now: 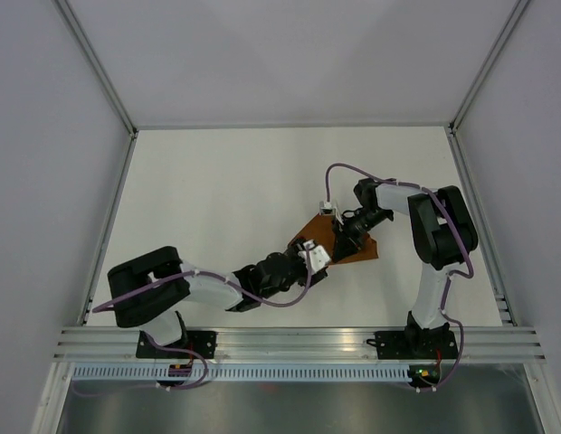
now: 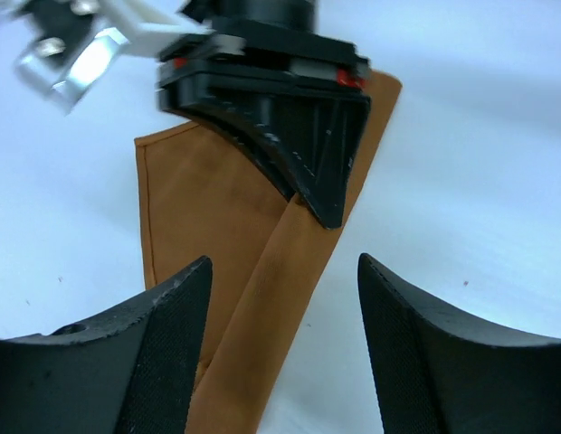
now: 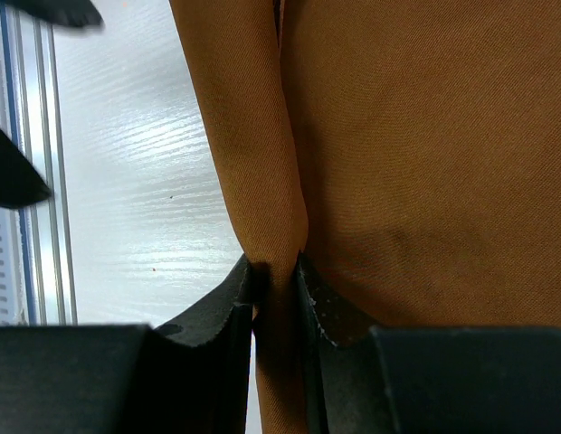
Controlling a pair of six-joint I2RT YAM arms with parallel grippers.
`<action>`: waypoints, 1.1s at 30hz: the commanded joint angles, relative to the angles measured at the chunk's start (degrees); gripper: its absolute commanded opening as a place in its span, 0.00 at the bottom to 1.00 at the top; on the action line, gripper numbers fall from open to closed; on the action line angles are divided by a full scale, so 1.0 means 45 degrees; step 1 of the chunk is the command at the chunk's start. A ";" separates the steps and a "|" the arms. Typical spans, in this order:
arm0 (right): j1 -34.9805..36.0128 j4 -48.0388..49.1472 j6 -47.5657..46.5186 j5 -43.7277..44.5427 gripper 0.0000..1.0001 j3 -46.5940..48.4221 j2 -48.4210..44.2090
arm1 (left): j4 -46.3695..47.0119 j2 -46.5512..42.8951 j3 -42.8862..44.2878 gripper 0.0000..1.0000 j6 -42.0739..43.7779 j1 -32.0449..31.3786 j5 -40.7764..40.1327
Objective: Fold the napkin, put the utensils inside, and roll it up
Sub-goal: Roll the napkin at the center of the board.
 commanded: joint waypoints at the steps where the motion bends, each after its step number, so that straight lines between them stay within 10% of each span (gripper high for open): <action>1: 0.0025 -0.0204 -0.0539 0.1308 0.13 -0.0043 0.0886 | 0.0816 0.1492 0.1078 0.72 0.3991 -0.0925 -0.1006; 17: 0.0006 -0.0165 -0.0323 0.1640 0.13 0.0075 0.1395 | -0.0550 0.4429 0.2781 0.76 0.7317 -0.1066 -0.0442; 33: 0.0006 -0.0380 -0.0323 0.1640 0.13 0.0309 0.1590 | -0.4691 0.4546 0.3425 0.28 0.5696 -0.0402 0.1433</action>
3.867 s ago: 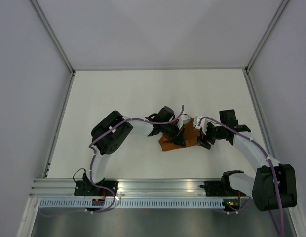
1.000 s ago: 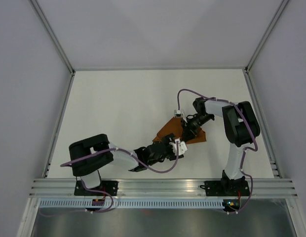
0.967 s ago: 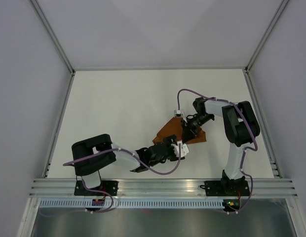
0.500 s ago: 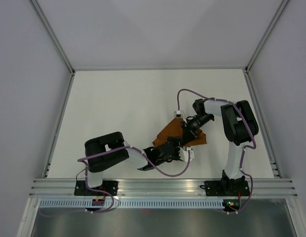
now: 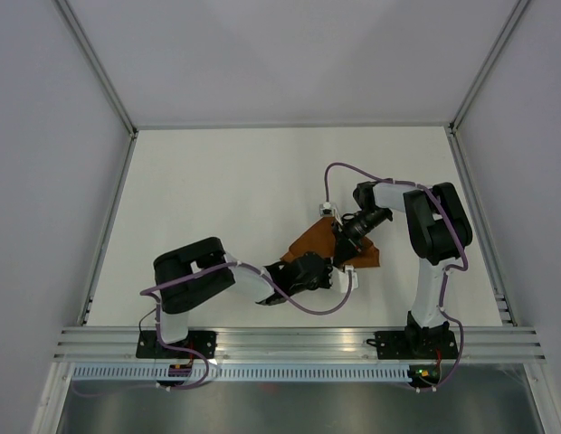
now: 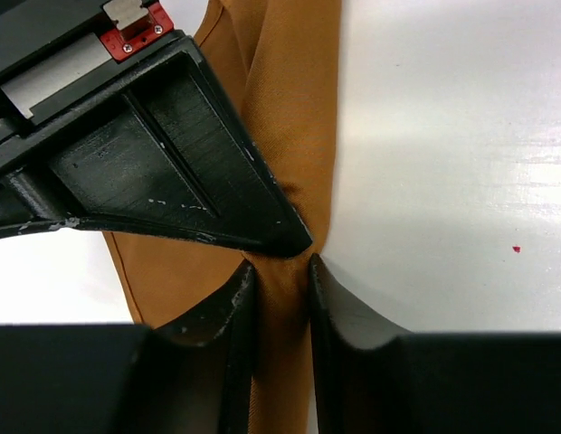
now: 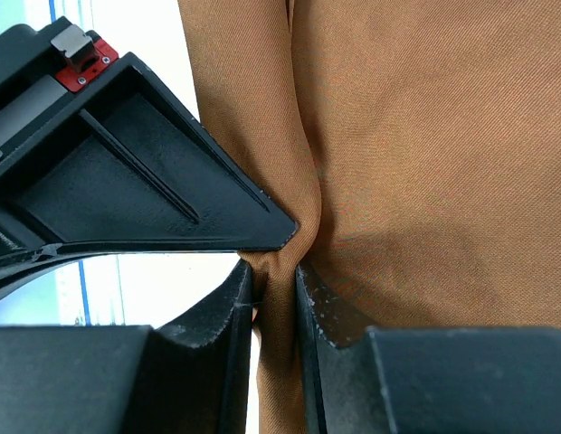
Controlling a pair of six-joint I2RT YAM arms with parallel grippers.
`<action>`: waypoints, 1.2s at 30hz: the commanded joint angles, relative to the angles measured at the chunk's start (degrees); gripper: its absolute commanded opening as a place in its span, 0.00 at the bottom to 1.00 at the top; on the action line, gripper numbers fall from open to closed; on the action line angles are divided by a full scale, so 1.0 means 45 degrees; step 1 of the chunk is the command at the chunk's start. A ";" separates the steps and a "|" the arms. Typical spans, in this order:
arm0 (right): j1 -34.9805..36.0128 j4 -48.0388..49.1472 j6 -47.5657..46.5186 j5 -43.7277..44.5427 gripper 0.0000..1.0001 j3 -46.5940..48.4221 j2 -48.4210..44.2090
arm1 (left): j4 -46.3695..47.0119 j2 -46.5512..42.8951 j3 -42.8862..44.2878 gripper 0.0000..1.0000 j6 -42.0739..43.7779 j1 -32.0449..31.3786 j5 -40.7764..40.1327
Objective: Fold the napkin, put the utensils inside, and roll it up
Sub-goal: Roll the napkin at the center of the board.
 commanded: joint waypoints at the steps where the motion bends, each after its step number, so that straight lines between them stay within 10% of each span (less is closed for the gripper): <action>1: -0.0014 0.0917 -0.0605 0.1961 0.13 -0.0162 0.0740 | -0.2288 0.0306 0.0230 0.25 -0.0992 0.0308 0.0890; 17: -0.0092 0.2964 0.0936 0.2136 0.61 -0.0825 -0.1504 | -0.5998 0.0149 0.1792 0.02 -0.4157 0.1831 0.5320; 36: -0.1498 0.6971 0.3030 0.1903 0.64 -0.4220 -0.7926 | -0.9046 0.2023 0.4058 0.02 -0.7223 0.4136 1.1455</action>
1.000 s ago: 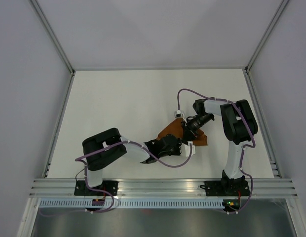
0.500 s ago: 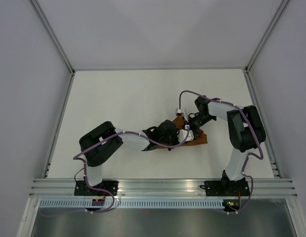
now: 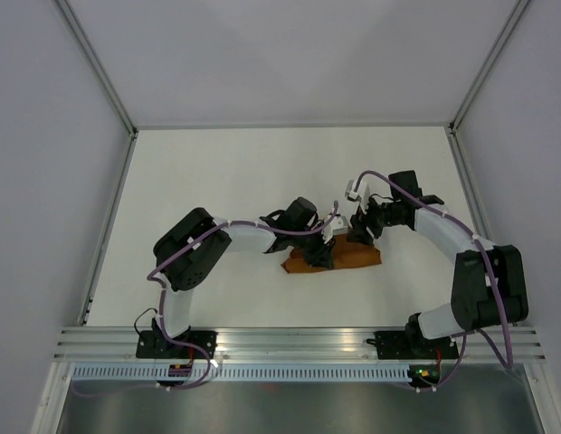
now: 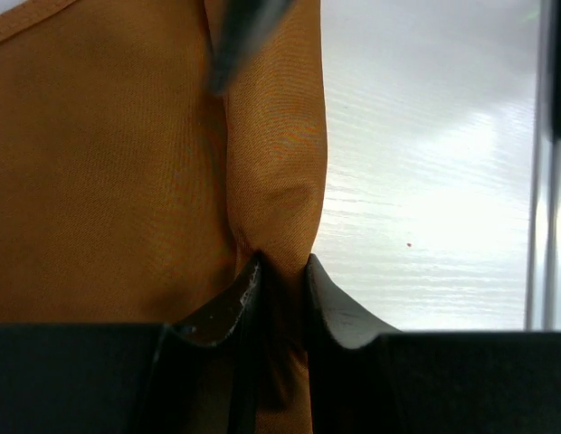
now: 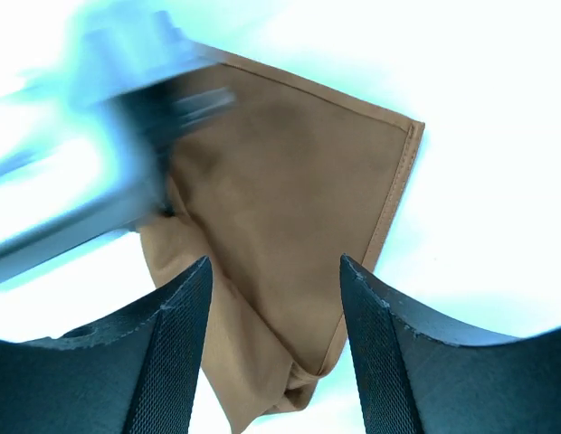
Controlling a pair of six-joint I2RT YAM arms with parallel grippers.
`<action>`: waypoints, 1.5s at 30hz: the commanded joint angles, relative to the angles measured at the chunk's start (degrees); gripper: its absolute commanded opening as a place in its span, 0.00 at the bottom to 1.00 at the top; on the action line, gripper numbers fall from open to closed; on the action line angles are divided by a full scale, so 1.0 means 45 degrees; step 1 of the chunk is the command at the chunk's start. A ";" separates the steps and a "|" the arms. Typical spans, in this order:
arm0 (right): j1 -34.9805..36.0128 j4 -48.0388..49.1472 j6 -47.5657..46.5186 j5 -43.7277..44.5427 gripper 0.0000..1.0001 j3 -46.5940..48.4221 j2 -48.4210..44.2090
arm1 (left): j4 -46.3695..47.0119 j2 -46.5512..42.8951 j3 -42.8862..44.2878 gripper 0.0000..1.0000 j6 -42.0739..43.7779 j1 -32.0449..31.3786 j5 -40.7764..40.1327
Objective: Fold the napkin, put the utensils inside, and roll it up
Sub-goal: Roll the napkin at the center of the board.
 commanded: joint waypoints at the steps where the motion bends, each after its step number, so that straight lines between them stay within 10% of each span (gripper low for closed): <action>1: 0.0027 0.0701 -0.0366 -0.0327 0.64 -0.1003 -0.1480 | -0.2368 0.1111 -0.0071 0.02 -0.1328 0.0211 0.1907; 15: 0.3206 0.2888 -0.1033 0.2094 0.71 -0.5340 -0.5349 | -0.2916 0.2655 0.0730 0.02 -0.2617 0.1071 0.3921; 45: 0.5300 0.4040 -0.0993 0.3501 0.50 -0.5790 -0.3222 | -0.4419 0.3437 0.2449 0.03 -0.3009 0.1462 0.4838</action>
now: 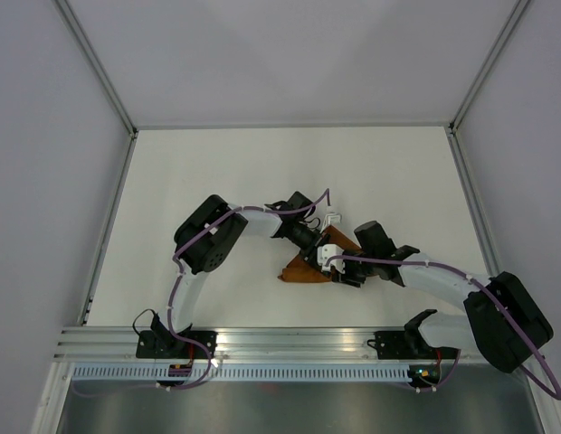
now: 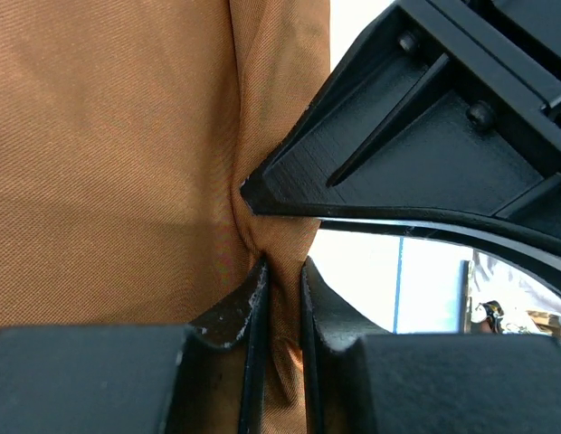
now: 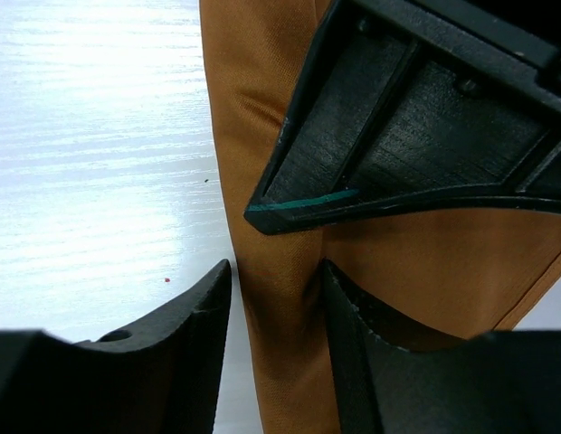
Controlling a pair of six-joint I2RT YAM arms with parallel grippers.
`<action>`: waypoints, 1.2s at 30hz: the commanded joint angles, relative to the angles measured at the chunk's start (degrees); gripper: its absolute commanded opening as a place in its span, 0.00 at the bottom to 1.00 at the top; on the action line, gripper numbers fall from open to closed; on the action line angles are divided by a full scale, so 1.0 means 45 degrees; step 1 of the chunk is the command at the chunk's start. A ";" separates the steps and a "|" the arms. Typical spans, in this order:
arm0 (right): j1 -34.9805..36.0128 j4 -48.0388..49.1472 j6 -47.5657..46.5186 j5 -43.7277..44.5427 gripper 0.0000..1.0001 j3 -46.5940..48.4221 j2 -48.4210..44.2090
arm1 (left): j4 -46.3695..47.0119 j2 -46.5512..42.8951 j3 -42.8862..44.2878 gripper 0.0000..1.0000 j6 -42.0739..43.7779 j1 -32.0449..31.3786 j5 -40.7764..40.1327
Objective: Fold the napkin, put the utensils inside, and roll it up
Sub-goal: Roll the napkin at the center of the board.
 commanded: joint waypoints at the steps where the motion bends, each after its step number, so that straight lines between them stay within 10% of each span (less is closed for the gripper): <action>1: 0.0084 0.0431 -0.0041 0.0241 0.49 -0.0156 0.0173 | -0.1437 0.0561 0.0060 0.03 0.0187 0.0058 -0.1169; 11: 0.0064 0.0218 -0.0021 0.0222 0.17 -0.0040 0.0837 | -0.1127 -0.0941 0.0119 0.14 -0.0339 0.0097 -0.1969; 16: 0.0045 -0.0309 -0.0061 -0.0089 0.14 0.0389 0.1344 | -0.0287 -0.2288 -0.0291 0.40 -0.0827 0.0195 -0.2594; 24: -0.0228 -0.2105 -0.0451 -0.1124 0.10 0.1561 0.2710 | 0.1391 -0.4163 -0.1812 0.45 -0.1842 0.0663 -0.4917; 36: -0.2160 -0.6597 -0.2540 -0.3233 0.10 0.5307 0.6731 | 1.0179 -1.0233 -0.9096 0.51 -0.4033 0.1289 -1.1986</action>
